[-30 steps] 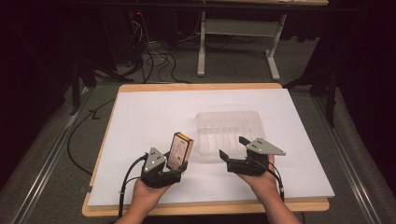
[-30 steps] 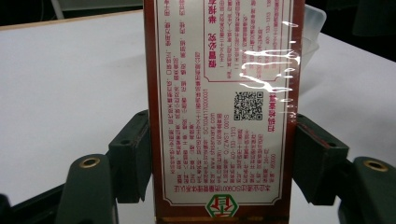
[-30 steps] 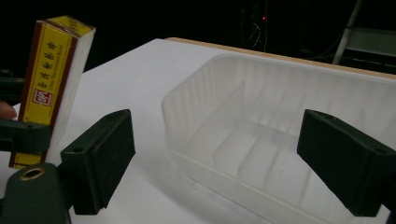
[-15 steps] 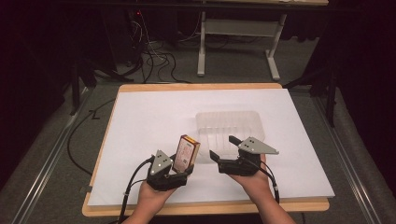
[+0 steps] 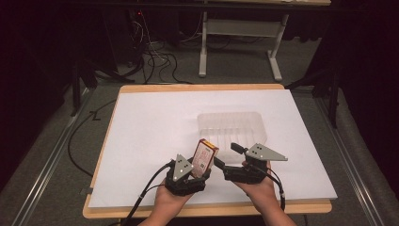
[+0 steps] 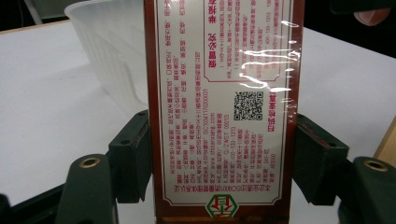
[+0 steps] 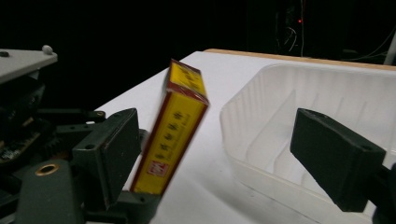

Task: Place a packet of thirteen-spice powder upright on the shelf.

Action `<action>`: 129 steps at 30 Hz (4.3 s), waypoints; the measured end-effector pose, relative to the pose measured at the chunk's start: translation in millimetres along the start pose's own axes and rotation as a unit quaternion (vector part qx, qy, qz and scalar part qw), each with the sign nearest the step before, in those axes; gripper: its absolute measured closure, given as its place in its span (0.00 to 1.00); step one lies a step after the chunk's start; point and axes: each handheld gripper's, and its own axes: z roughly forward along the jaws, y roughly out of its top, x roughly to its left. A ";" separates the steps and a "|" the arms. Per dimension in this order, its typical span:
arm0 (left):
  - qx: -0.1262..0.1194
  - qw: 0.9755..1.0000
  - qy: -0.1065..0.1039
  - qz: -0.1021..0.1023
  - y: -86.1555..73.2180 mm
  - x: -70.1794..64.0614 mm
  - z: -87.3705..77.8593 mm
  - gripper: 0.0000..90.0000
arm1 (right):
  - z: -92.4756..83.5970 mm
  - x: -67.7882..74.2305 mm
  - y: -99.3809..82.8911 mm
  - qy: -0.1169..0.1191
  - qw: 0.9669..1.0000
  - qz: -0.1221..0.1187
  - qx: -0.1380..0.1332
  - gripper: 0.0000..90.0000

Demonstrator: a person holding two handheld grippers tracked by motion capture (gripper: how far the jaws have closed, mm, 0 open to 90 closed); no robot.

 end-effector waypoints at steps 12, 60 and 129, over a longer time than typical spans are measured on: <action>0.017 1.000 -0.004 0.009 -5.7 -14.5 17.1 0.36 | 5.5 -0.8 -4.3 -0.002 1.000 0.013 0.007 0.23; 0.009 0.999 -0.048 -0.009 -6.9 -8.5 11.9 0.30 | 7.3 7.0 -9.8 0.034 0.999 0.024 0.025 0.75; 0.026 0.995 0.097 -0.008 -32.5 110.6 -55.9 0.26 | -62.4 -69.4 11.3 -0.156 0.985 0.004 -0.068 0.76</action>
